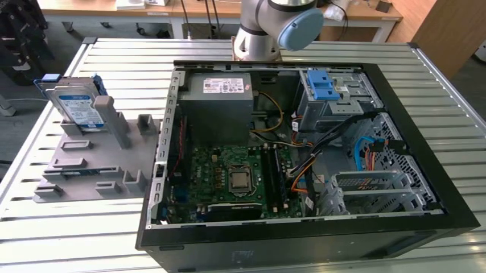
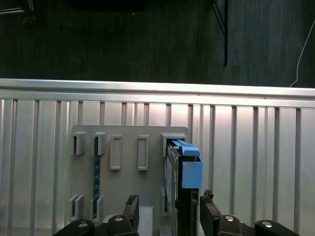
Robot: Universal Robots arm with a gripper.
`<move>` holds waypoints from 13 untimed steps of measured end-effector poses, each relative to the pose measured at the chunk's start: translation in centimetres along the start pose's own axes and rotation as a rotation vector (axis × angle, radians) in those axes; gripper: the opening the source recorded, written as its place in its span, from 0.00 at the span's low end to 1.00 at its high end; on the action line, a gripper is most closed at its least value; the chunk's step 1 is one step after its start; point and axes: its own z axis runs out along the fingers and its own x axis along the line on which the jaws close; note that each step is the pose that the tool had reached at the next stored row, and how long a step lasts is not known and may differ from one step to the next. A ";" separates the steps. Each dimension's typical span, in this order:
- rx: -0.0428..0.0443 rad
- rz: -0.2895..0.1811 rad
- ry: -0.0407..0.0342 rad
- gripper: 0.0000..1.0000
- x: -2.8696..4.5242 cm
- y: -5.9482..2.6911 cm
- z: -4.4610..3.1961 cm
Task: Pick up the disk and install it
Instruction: 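Pick up the disk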
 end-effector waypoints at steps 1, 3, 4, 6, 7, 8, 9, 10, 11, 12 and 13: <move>-0.0001 0.000 0.0000 0.60 0.00 0.00 0.00; 0.0000 0.000 0.0000 0.60 0.00 0.00 0.00; 0.0000 0.000 -0.0001 0.60 0.00 0.00 0.00; 0.0000 0.000 -0.0001 0.60 0.00 0.00 0.00; 0.0000 0.000 -0.0001 0.60 0.00 0.00 0.00; -0.0001 0.000 -0.0001 0.60 0.00 0.00 0.00; 0.0001 -0.002 -0.0001 0.60 0.00 0.01 0.02; -0.0002 -0.010 -0.0001 0.60 0.01 0.02 0.04; -0.0001 -0.022 -0.0001 0.60 0.01 0.03 0.10; -0.0003 -0.031 0.0000 0.60 0.00 0.07 0.20; -0.0006 -0.037 0.0001 0.60 0.00 0.18 0.35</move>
